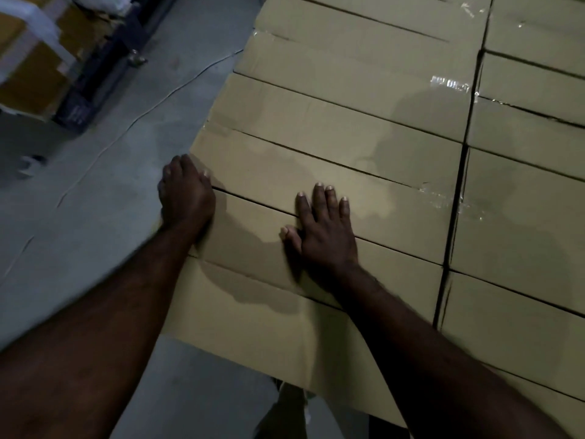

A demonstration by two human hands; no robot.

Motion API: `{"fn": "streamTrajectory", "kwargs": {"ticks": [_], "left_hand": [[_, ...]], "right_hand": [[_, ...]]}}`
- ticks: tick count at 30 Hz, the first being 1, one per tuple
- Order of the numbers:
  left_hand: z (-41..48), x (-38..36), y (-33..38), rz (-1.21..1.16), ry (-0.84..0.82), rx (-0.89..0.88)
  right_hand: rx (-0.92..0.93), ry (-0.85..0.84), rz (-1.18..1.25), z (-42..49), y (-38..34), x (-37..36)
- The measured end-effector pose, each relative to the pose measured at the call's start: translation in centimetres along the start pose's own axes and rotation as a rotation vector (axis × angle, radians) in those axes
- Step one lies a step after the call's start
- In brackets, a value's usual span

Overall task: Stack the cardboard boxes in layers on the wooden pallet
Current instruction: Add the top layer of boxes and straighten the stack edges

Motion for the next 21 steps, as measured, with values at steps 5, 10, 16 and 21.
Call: {"fn": "streamTrajectory", "kwargs": {"ticks": [5, 10, 16, 21], "left_hand": [[-8.5, -2.0, 8.1, 0.006, -0.161, -0.345], [-18.2, -3.4, 18.5, -0.004, -0.229, -0.705], [-24.1, -4.4, 26.1, 0.053, -0.308, -0.875], [-24.4, -5.2, 26.8, 0.042, -0.254, -0.849]], "right_hand": [[-0.152, 0.017, -0.007, -2.9, 4.0, 1.4], [-0.45, 0.112, -0.13, -8.8, 13.1, 4.7], [-0.699, 0.075, -0.128, -16.2, 21.2, 4.8], [-0.624, 0.027, -0.104, -16.0, 21.2, 4.1]]}}
Point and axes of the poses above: each hand's wrist, its own z-axis towards the middle knuckle, its own x-axis out of the back of the hand, y = z × x, the point moved 10 cm from there along z, towards the middle knuckle, and after that the axes turned 11 degrees about y, right-handed, at the moved point
